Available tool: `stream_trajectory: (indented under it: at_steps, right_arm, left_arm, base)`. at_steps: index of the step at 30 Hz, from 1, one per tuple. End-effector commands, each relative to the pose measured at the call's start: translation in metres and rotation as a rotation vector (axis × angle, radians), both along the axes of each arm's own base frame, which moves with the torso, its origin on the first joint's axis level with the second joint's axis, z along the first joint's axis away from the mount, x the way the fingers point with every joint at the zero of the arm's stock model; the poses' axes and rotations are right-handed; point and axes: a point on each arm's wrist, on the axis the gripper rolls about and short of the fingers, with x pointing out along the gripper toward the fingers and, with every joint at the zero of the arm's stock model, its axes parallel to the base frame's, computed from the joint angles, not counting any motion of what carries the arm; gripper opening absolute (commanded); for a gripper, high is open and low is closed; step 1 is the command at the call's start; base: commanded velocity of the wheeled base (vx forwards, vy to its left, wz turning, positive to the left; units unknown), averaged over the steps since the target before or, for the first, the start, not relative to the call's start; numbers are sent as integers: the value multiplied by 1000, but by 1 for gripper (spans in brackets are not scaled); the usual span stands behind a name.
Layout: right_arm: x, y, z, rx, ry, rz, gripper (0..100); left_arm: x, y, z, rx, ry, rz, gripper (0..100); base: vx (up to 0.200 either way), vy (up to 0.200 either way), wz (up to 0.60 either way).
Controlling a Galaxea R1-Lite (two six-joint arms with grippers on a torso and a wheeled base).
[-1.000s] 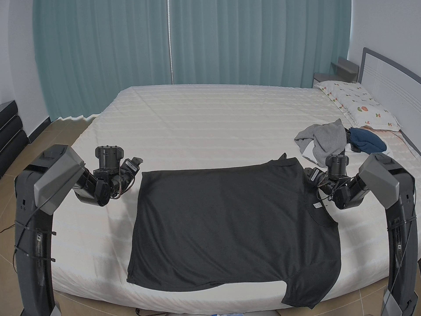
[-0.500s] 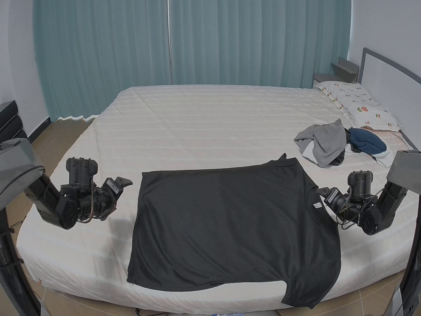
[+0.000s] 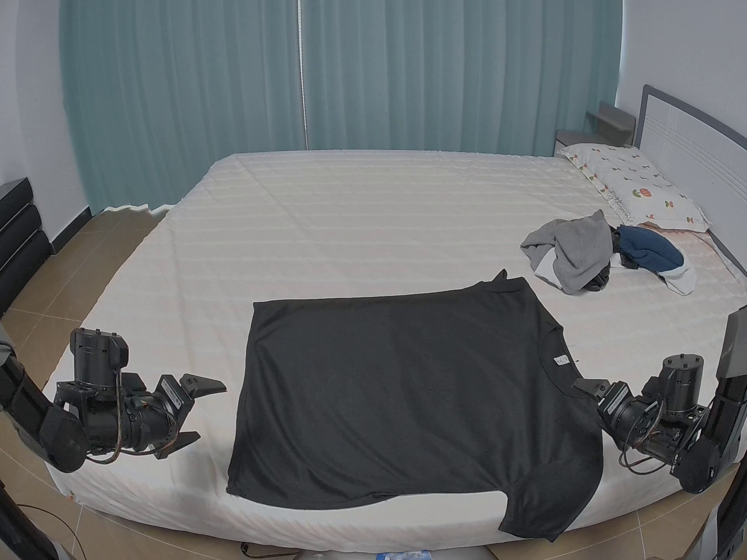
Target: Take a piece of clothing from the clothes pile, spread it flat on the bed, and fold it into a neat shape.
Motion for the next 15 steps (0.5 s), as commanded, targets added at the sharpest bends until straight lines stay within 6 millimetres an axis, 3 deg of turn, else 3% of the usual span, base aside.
stream_trajectory:
  at_steps: [1, 2, 13, 15]
  right_arm:
    - [-9, 2, -8, 1, 60, 15, 100]
    - [-9, 2, -9, 2, 63, 14, 100]
    - [-9, 0, -9, 5, 60, 6, 100]
    - [-9, 0, -9, 5, 62, 5, 100]
  left_arm:
    - [-9, 0, -2, -10, 20, -13, 100]
    - [-8, 0, -2, -11, 15, -12, 100]
    - [-8, -1, -7, -13, 7, -13, 100]
    - [-7, -1, -8, -15, 9, -17, 100]
  base:
    - [-200, 0, 0]
    - [-200, 0, 0]
    - [0, 0, 0]
    - [0, -200, 0]
